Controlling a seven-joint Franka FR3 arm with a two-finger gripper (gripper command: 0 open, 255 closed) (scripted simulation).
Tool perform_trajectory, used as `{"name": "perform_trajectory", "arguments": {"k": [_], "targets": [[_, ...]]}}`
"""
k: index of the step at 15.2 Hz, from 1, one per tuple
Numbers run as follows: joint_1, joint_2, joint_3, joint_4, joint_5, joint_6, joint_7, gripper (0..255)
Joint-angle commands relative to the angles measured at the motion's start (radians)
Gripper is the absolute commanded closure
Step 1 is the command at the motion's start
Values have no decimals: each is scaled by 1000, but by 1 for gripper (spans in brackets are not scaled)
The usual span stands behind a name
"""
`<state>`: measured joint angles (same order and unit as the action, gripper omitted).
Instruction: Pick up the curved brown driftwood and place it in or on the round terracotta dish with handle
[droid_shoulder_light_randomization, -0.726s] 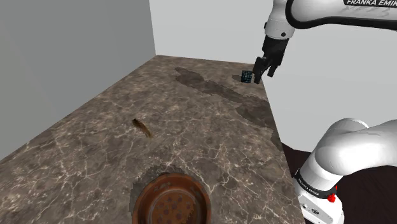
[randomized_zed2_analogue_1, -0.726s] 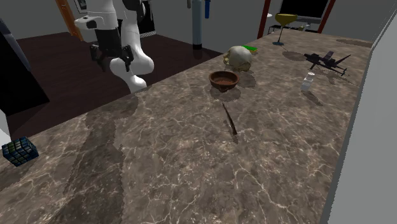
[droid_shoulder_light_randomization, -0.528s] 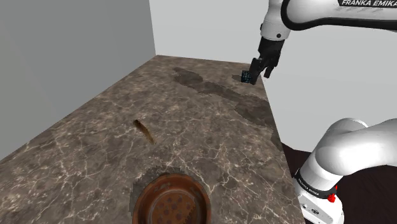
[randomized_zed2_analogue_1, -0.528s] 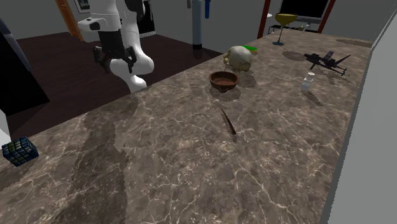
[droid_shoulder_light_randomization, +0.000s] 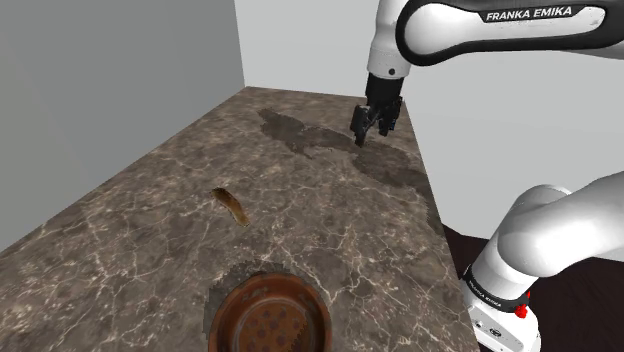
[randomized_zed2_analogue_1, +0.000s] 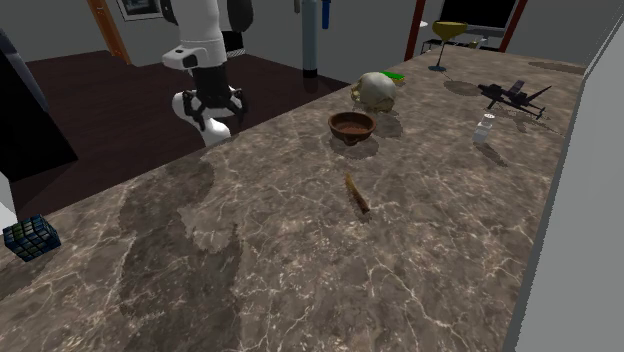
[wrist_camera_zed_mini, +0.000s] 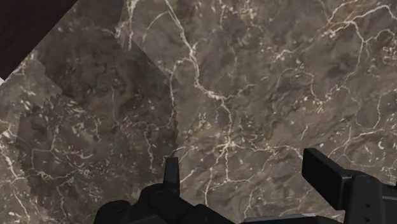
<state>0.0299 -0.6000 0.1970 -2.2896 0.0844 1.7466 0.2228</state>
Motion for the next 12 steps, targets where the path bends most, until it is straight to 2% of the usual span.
{"name": "perform_trajectory", "arguments": {"k": [1, 7, 12], "targets": [[11, 52, 34, 28, 19, 27, 38, 0], [32, 222, 125, 127, 45, 106, 140, 0], [47, 380, 197, 240, 34, 158, 232, 0]]}}
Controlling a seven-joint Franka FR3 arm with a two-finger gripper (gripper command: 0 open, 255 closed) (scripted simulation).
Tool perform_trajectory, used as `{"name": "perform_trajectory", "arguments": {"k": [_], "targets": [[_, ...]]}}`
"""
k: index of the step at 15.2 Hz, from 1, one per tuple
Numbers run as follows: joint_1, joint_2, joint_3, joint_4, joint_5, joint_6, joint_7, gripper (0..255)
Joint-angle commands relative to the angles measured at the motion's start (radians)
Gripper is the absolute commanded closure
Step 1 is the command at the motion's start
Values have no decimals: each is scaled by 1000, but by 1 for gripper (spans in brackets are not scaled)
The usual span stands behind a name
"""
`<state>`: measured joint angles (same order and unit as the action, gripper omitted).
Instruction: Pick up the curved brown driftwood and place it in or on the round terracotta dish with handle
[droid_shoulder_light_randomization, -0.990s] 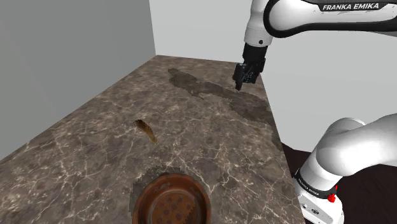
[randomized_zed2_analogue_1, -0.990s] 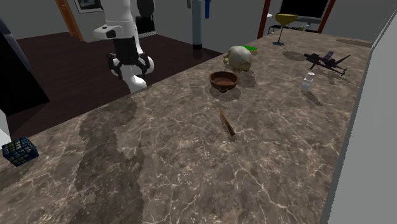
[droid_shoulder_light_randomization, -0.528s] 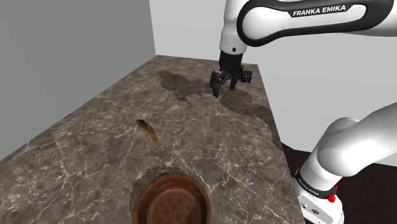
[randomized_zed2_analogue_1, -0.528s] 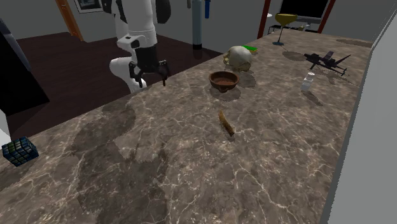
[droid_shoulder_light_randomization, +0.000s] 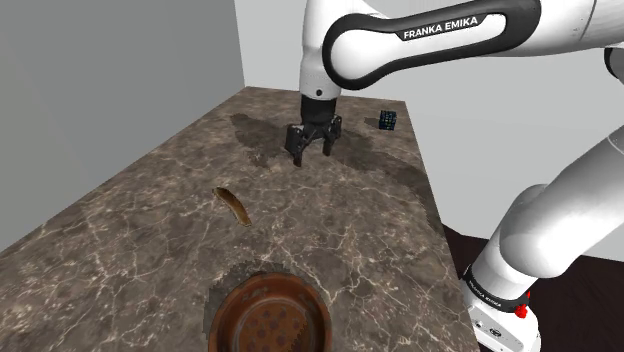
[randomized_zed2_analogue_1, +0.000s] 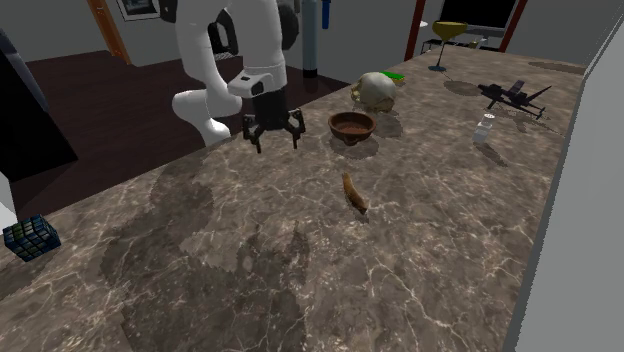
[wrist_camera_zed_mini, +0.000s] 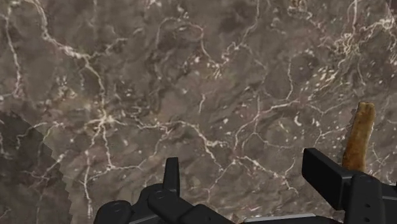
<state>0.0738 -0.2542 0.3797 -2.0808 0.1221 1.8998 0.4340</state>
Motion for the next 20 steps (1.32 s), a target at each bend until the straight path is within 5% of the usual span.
{"name": "perform_trajectory", "arguments": {"k": [1, 9, 16, 20], "targets": [[7, 67, 28, 57, -11, 13, 40, 0], [65, 358, 111, 311, -110, 47, 202, 0], [181, 639, 129, 621, -228, 9, 323, 0], [185, 652, 124, 584, -234, 56, 327, 0]]}}
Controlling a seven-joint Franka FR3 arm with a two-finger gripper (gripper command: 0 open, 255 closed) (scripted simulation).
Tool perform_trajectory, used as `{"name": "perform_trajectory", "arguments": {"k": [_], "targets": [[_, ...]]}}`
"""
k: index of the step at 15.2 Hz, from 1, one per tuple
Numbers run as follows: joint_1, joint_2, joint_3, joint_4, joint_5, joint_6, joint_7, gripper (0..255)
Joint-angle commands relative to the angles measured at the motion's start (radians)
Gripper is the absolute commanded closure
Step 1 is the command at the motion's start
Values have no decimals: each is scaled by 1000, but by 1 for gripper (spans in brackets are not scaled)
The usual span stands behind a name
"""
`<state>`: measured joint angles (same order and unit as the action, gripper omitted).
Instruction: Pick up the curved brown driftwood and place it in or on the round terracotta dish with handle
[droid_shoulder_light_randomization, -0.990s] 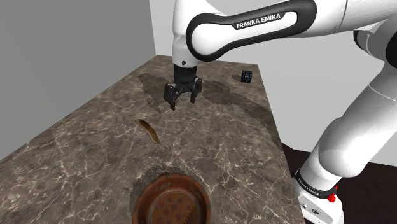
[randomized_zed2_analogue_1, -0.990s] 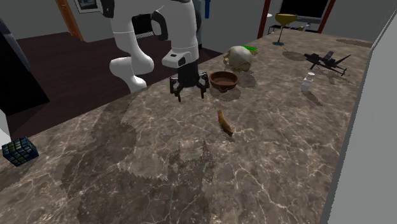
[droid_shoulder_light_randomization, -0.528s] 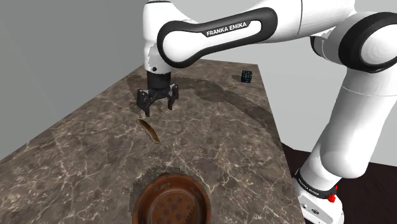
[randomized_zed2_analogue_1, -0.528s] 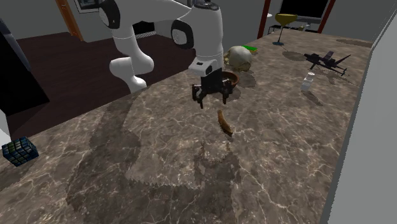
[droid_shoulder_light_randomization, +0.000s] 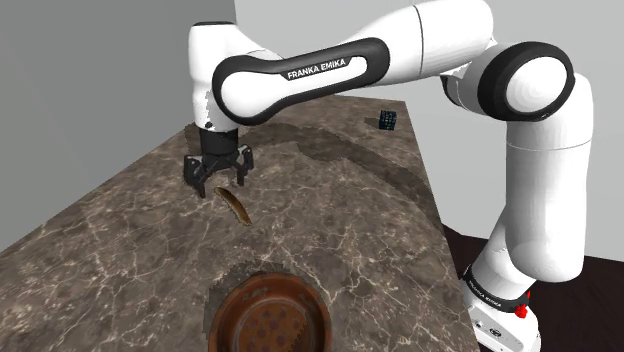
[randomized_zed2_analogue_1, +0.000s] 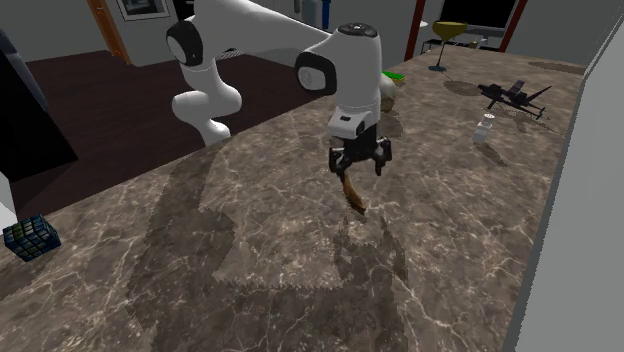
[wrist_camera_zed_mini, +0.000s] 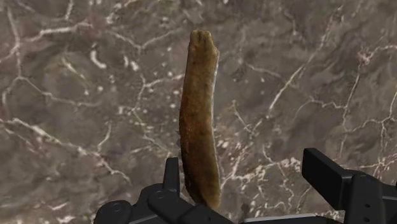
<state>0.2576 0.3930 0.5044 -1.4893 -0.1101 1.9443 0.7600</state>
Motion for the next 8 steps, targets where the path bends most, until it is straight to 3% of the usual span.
{"name": "perform_trajectory", "arguments": {"k": [1, 8], "targets": [[2, 8, -2, -15, -4, 23, 2, 0], [4, 19, -4, -35, -10, 53, 6, 0]]}}
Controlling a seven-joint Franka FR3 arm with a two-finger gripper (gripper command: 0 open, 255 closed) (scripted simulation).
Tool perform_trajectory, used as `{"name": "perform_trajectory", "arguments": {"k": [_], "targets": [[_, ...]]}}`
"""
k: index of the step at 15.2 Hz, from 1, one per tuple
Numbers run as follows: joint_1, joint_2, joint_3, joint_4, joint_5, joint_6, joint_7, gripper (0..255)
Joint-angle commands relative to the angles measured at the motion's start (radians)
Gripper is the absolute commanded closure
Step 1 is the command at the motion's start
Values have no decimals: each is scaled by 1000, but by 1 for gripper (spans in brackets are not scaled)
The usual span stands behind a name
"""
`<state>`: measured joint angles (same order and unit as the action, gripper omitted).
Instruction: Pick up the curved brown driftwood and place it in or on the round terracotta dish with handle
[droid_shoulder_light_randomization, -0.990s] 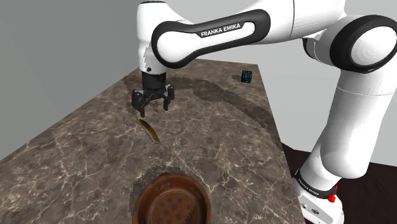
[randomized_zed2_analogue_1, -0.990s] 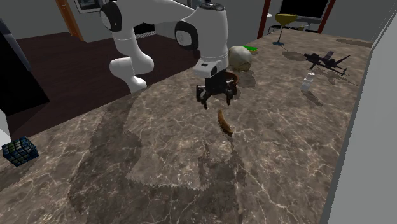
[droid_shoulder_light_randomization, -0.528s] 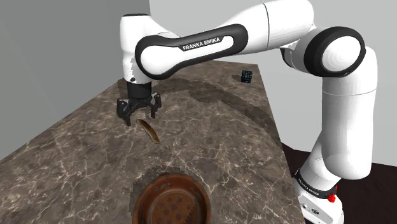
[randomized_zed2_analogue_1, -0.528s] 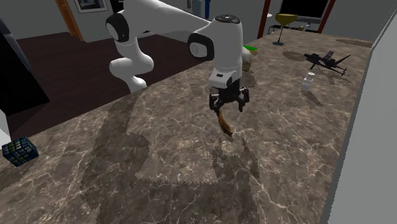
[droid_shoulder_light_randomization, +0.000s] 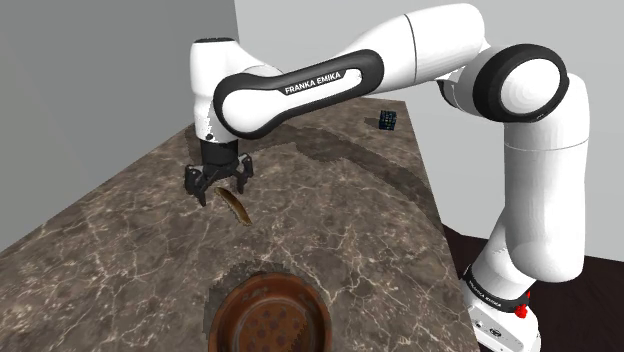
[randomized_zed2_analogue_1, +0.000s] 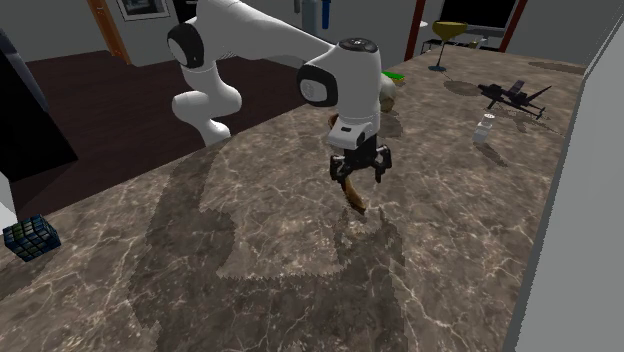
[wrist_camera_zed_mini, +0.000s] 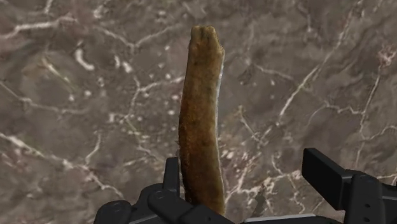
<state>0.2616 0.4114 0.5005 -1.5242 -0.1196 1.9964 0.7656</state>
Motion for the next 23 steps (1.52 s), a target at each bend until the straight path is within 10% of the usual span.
{"name": "perform_trajectory", "arguments": {"k": [1, 4, 5, 14, 15, 23], "targets": [[0, 0, 0, 0, 0, 1, 0, 0], [0, 0, 0, 0, 0, 1, 0, 0], [0, 0, 0, 0, 0, 1, 0, 255], [0, 0, 0, 0, 0, 1, 0, 255], [0, 0, 0, 0, 0, 1, 0, 0], [-10, -195, 2, -257, 31, 87, 159, 0]]}}
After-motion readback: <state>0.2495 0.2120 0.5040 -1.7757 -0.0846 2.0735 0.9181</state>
